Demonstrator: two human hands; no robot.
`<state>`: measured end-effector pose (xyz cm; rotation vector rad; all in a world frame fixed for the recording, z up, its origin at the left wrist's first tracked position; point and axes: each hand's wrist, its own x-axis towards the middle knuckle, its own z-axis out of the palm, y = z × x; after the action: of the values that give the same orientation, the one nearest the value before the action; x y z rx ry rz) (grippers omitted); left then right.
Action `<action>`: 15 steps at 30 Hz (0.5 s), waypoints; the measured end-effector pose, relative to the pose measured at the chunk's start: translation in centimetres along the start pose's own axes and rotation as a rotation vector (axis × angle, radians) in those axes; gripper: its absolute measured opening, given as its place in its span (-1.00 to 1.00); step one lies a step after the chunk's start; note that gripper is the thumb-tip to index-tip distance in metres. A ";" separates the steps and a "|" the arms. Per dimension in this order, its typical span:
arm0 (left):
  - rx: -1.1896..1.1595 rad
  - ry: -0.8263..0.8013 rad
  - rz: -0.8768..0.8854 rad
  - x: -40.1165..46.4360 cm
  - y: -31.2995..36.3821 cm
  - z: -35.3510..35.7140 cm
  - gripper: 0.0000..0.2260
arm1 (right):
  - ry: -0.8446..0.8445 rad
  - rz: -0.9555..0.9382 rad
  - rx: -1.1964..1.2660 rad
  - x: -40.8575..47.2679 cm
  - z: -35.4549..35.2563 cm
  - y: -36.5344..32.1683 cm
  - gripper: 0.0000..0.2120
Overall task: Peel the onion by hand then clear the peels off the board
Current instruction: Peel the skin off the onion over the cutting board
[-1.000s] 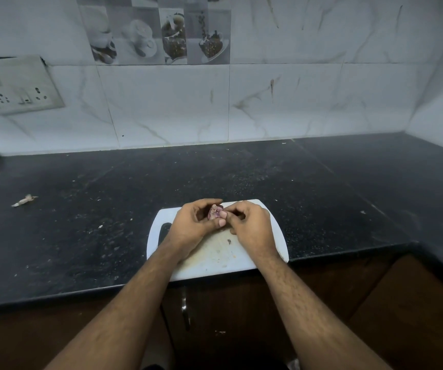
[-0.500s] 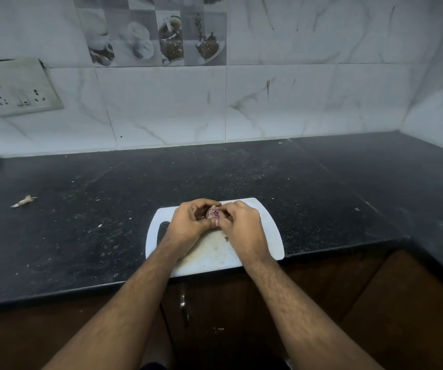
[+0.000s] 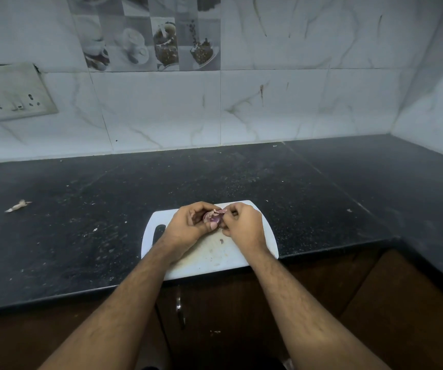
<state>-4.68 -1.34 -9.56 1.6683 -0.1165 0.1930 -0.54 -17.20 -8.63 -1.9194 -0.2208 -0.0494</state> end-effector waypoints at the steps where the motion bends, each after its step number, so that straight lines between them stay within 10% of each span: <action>1: -0.012 0.000 -0.009 0.0 0.0 0.0 -0.72 | -0.004 0.054 0.068 0.3 -0.2 0.0 -0.87; 15: -0.256 0.257 -0.007 0.1 -0.2 0.2 -0.59 | 0.091 -0.096 -0.075 0.3 0.5 0.2 -0.82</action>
<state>-4.53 -1.49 -9.75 1.3761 0.0566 0.3702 -0.25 -16.79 -8.97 -1.9750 -0.2526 -0.2113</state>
